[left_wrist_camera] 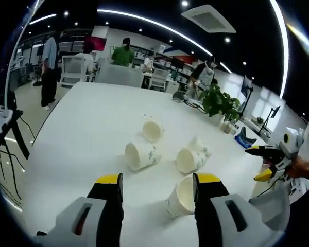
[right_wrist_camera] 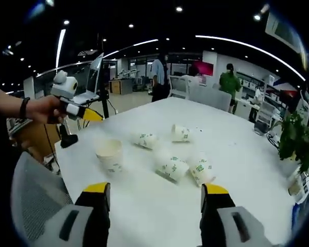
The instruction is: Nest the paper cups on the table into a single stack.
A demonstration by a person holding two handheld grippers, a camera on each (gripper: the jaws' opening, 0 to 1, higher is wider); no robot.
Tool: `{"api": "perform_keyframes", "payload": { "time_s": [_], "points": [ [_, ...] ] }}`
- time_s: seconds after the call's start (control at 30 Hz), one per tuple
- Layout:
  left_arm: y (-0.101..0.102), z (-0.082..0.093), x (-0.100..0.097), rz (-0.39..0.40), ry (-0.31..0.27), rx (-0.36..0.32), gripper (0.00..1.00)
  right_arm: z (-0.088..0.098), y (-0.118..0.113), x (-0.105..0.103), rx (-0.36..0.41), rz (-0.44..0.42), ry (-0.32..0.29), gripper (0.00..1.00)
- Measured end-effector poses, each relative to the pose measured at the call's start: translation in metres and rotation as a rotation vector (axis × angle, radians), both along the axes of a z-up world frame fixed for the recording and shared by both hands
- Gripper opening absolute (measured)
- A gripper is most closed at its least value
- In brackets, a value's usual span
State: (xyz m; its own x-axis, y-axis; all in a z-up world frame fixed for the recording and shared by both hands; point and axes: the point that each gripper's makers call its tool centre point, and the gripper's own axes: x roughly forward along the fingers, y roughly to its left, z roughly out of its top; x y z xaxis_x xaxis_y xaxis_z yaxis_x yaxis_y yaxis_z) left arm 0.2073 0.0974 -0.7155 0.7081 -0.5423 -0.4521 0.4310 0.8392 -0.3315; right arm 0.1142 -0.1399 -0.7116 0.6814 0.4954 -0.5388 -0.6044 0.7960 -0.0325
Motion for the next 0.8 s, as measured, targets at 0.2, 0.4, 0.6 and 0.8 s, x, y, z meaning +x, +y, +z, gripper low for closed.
{"api": "perform_keyframes", "payload": {
  "time_s": [0.2,0.4,0.6,0.8],
  "points": [
    [-0.017,-0.007,0.014,-0.041,0.032,-0.002,0.55,0.0,0.006,0.0,-0.005,-0.002,-0.005,0.73],
    [-0.027,-0.015,0.019,-0.084,0.048,0.017,0.55,0.006,0.006,0.0,0.002,-0.027,-0.01,0.73],
    [-0.033,-0.039,0.049,-0.117,0.067,0.044,0.55,0.015,0.004,0.0,0.022,-0.059,-0.013,0.74],
    [-0.036,-0.047,0.066,-0.13,0.093,0.049,0.55,0.021,0.005,-0.004,0.036,-0.086,0.005,0.76]
  ]
}}
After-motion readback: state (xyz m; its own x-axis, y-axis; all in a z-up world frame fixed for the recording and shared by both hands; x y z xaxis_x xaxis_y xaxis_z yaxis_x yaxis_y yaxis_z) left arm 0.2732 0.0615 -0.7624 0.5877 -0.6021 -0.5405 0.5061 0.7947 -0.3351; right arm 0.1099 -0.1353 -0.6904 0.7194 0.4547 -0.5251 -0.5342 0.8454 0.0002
